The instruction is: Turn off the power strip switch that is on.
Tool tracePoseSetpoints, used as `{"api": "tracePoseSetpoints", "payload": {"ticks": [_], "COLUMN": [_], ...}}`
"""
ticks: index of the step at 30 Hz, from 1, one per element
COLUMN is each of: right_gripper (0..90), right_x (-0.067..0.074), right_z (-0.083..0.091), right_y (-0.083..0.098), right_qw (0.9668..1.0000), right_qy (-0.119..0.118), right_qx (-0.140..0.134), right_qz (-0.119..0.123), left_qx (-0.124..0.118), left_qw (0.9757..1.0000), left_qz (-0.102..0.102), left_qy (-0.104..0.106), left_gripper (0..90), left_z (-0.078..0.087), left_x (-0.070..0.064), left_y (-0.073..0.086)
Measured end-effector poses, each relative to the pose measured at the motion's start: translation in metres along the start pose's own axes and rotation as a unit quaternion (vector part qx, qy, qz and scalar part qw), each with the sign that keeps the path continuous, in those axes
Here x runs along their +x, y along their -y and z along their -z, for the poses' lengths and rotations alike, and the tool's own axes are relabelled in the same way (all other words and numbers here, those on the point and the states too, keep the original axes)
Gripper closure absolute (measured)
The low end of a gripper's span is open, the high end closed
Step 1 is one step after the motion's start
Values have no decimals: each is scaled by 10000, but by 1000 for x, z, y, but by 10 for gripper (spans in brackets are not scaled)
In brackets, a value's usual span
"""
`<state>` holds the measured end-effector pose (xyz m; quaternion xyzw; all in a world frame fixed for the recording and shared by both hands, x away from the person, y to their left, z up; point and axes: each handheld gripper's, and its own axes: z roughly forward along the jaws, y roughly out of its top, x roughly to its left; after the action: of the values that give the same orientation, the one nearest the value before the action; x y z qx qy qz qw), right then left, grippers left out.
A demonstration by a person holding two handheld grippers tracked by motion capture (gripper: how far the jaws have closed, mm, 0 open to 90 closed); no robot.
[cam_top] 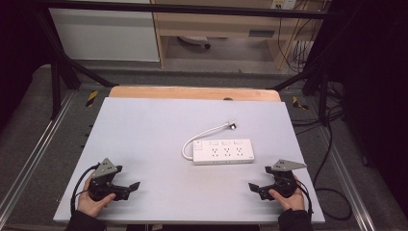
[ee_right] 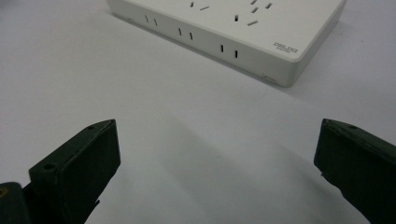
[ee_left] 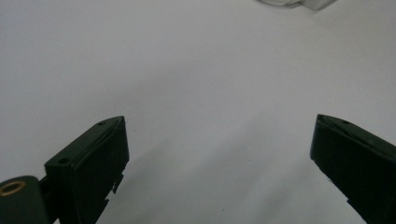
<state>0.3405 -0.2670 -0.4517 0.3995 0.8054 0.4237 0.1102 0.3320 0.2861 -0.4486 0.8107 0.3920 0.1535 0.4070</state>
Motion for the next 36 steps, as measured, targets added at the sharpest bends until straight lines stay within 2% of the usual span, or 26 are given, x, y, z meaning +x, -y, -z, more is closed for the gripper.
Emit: {"api": "tracePoseSetpoints", "payload": {"ticks": [36], "right_gripper": [10], "right_x": [8], "right_z": [-7], "right_y": [-13], "right_qw": [10000], "right_qy": [-25], "right_qx": [-21], "right_qz": [72], "left_qx": [-3], "left_qw": [10000], "left_qz": [-9], "left_qy": [-27], "left_gripper": [47], "left_z": [0], "left_x": [1], "left_y": [1]}}
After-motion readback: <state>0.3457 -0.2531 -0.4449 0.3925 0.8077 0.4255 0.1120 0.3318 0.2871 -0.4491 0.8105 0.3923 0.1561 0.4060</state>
